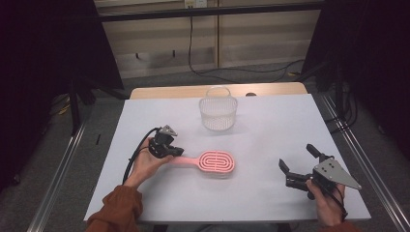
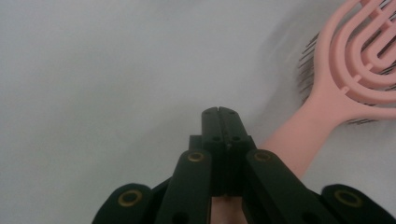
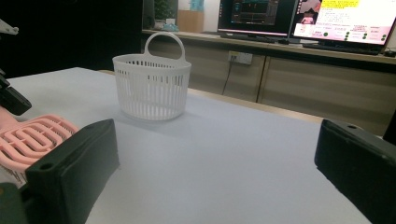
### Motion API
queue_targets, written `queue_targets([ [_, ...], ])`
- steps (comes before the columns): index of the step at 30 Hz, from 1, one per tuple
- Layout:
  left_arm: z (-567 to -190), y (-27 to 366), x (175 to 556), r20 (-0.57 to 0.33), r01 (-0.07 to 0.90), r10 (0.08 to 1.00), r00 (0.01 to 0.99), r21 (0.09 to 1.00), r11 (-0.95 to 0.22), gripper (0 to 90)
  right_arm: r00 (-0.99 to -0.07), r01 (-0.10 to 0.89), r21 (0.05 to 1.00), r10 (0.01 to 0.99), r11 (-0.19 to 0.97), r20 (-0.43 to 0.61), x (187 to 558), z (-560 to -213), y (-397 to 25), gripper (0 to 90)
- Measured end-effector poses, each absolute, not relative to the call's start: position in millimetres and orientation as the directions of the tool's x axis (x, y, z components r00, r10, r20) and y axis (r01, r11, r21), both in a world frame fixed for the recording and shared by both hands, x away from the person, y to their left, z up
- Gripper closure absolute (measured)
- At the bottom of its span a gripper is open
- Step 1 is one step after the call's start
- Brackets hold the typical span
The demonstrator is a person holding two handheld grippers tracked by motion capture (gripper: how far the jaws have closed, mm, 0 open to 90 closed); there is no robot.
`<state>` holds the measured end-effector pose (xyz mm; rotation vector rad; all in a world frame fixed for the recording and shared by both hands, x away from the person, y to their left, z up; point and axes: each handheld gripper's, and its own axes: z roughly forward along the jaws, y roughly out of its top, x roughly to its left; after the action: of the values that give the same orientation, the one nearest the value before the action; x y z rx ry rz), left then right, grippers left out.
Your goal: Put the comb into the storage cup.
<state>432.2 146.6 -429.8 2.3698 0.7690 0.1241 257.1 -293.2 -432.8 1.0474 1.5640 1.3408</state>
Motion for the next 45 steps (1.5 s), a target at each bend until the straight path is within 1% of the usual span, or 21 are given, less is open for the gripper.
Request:
queue_targets([
  [7, -430.6, 148.9, 426.5, -0.088, 0.489, 0.551, 0.83, 0.591, -0.642, 90.0, -0.329, 0.085, 0.992, 0.942, 0.092, -0.059, 257.0, -432.9, -293.3, 0.0],
  [16, -431.0, 150.5, 424.6, -0.095, 0.493, 0.552, 0.829, 0.592, -0.638, 90.0, -0.329, 0.083, 0.992, 0.943, 0.092, -0.06, 257.0, -432.7, -293.1, 0.0],
  [19, -431.4, 152.6, 422.2, -0.079, 0.482, 0.545, 0.835, 0.582, -0.654, 90.0, -0.329, 0.083, 0.992, 0.943, 0.093, -0.06, 257.0, -432.7, -293.5, 0.0],
  [22, -429.6, 152.8, 421.5, -0.087, 0.487, 0.549, 0.832, 0.589, -0.645, 90.0, -0.331, 0.087, 0.992, 0.942, 0.094, -0.06, 257.2, -432.8, -293.0, 0.0],
  [24, -427.8, 151.9, 420.5, -0.071, 0.475, 0.542, 0.837, 0.585, -0.657, 90.0, -0.332, 0.082, 0.992, 0.941, 0.095, -0.062, 257.3, -432.7, -292.4, 0.0],
  [29, -429.7, 152.3, 420.8, -0.082, 0.483, 0.546, 0.834, 0.587, -0.65, 90.0, -0.334, 0.086, 0.992, 0.941, 0.092, -0.058, 256.8, -432.7, -292.6, 0.0],
  [45, -428.2, 151.6, 416.0, -0.077, 0.468, 0.527, 0.847, 0.578, -0.668, 90.0, -0.33, 0.085, 0.992, 0.942, 0.089, -0.056, 257.1, -432.8, -293.2, 0.0],
])
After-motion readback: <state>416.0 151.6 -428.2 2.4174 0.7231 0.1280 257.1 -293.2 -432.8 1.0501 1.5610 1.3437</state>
